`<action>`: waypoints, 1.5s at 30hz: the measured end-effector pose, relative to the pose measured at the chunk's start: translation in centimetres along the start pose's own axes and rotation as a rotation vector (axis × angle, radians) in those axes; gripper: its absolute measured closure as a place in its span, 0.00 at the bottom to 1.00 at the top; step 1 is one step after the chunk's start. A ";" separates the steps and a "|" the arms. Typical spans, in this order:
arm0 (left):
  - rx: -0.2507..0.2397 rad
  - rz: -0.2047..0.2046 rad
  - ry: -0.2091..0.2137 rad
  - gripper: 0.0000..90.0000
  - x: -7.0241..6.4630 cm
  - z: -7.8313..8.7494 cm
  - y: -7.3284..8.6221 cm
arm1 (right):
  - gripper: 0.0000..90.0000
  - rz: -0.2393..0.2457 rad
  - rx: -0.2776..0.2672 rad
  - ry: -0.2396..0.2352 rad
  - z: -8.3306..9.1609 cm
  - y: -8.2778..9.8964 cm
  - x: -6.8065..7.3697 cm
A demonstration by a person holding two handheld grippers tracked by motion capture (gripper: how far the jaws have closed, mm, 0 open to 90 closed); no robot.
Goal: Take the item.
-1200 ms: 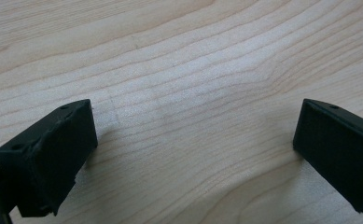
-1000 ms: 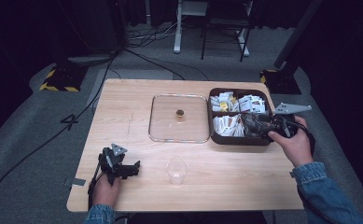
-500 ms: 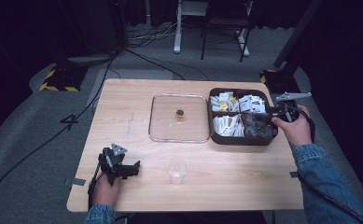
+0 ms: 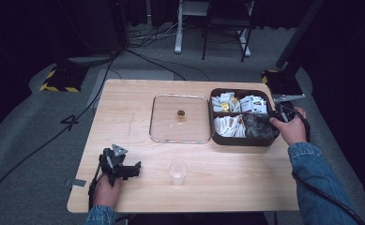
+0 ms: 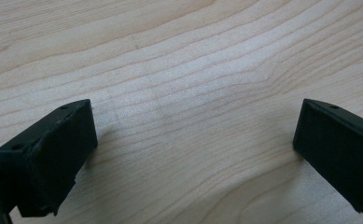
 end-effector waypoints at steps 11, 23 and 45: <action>0.000 -0.003 -0.002 0.00 0.0 0.0 0.0 | 0.49 -0.029 0.064 0.012 -1.7 1.4 -0.3; 0.000 -0.003 -0.002 0.00 0.0 0.0 0.0 | 0.92 -0.039 0.125 -0.009 -1.1 2.2 0.3; 0.000 -0.003 -0.002 0.00 0.0 0.0 0.0 | 1.00 -0.065 -0.003 -0.053 1.4 1.3 0.2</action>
Point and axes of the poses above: each handheld gripper's, and its own axes: z roughly backward along the jaws, y roughly out of its underside, x roughly to its left, the point moved 10 cm from there along -z, roughly forward along the jaws, and after that the axes turned 8 degrees about x, right-handed, at the moved point
